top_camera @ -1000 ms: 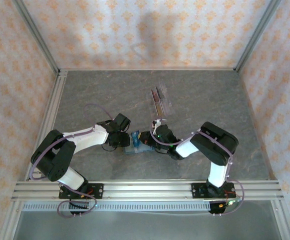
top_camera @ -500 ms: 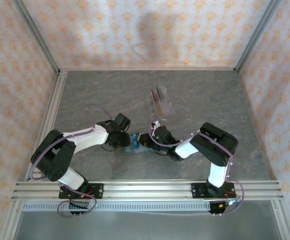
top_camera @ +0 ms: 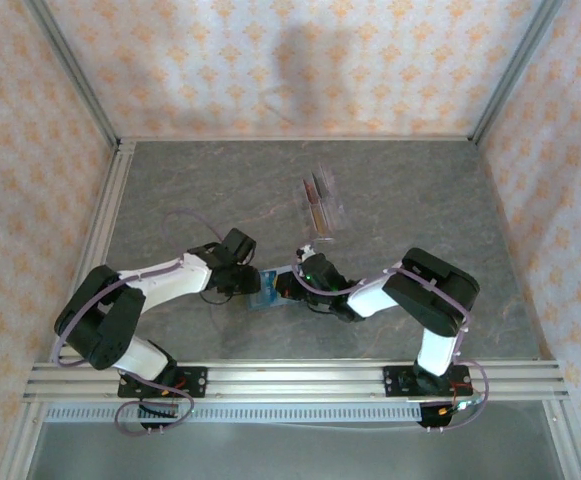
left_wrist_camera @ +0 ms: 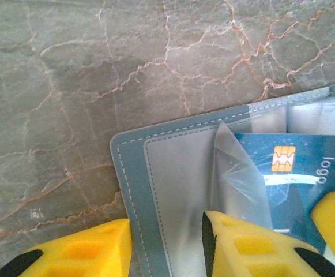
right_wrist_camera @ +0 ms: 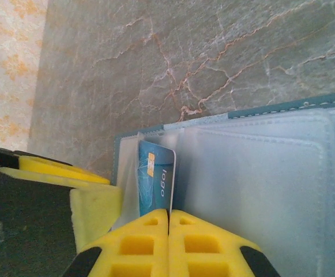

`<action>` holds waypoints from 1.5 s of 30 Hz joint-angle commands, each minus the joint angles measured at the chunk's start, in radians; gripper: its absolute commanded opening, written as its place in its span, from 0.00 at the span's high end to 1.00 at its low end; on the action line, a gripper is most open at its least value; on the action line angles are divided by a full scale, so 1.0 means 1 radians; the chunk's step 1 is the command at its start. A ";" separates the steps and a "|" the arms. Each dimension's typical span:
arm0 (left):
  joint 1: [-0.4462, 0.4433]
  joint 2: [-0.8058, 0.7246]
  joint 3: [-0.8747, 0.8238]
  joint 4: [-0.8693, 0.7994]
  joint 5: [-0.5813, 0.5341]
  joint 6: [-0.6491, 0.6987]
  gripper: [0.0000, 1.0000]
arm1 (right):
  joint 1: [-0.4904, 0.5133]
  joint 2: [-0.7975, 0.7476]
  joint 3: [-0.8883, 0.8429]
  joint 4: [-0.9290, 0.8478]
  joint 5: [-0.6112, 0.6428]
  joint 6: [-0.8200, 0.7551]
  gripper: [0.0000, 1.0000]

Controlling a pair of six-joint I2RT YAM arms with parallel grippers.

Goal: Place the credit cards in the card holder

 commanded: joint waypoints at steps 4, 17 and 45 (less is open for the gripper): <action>0.008 -0.062 -0.025 0.083 0.036 -0.013 0.71 | 0.011 -0.036 0.032 -0.193 0.022 -0.072 1.00; 0.015 0.020 -0.011 0.093 0.034 -0.019 0.86 | 0.006 -0.045 0.095 -0.314 -0.017 -0.131 1.00; 0.016 0.127 0.020 0.061 0.013 -0.022 0.87 | 0.018 -0.103 0.024 -0.334 0.057 -0.020 1.00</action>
